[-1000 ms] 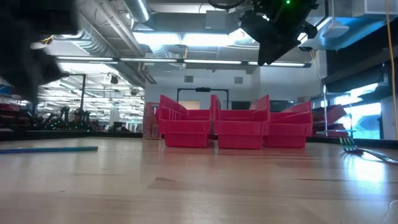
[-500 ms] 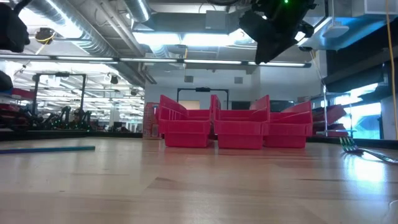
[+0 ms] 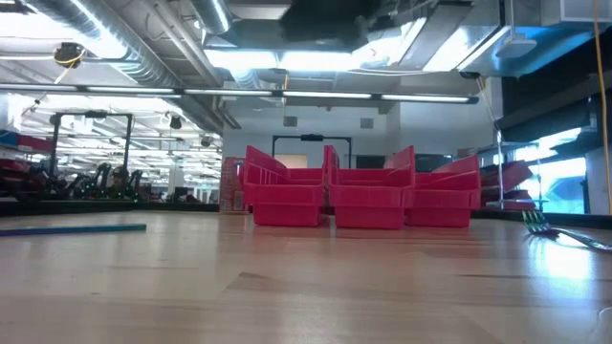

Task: Sort silverware
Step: Put the purple table knife into the right red bin

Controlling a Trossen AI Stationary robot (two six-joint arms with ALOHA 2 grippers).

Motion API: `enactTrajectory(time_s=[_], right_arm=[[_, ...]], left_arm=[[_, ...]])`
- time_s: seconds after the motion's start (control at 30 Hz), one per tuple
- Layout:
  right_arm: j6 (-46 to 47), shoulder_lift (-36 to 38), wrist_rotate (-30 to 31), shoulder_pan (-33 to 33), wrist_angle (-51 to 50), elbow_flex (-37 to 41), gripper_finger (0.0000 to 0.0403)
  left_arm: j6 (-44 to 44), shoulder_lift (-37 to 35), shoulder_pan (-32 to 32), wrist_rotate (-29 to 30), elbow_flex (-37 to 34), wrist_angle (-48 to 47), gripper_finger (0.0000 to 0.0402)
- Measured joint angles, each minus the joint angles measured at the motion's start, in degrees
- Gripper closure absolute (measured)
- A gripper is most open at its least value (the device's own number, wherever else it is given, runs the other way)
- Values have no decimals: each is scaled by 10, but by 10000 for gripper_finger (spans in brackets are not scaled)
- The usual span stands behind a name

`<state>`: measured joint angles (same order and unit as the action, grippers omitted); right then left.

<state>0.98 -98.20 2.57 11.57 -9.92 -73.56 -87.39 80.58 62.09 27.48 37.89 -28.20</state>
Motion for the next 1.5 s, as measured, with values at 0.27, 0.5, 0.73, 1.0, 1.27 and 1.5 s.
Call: enactTrajectory(time_s=[0.27,0.5,0.73,1.0,1.27,1.5], right_arm=[[-52,-168,-73,-4,22,-129,258],[-88,-286,-89,-20,-16,-282,203],[-103,-360,-119,-39,2,-346,192],[-102,-398,-138,-37,69,-349,200],[-102,-418,-122,-47,58,-349,201],[-102,-444,-106,-55,51,-351,201]], left_arm=[[-138,0,33,27,0,-63,402],[-154,1,49,45,0,-67,402],[-133,20,50,64,0,-77,402],[-132,50,51,59,0,-64,402],[-132,56,50,58,0,-55,402],[-131,56,50,59,0,-58,402]])
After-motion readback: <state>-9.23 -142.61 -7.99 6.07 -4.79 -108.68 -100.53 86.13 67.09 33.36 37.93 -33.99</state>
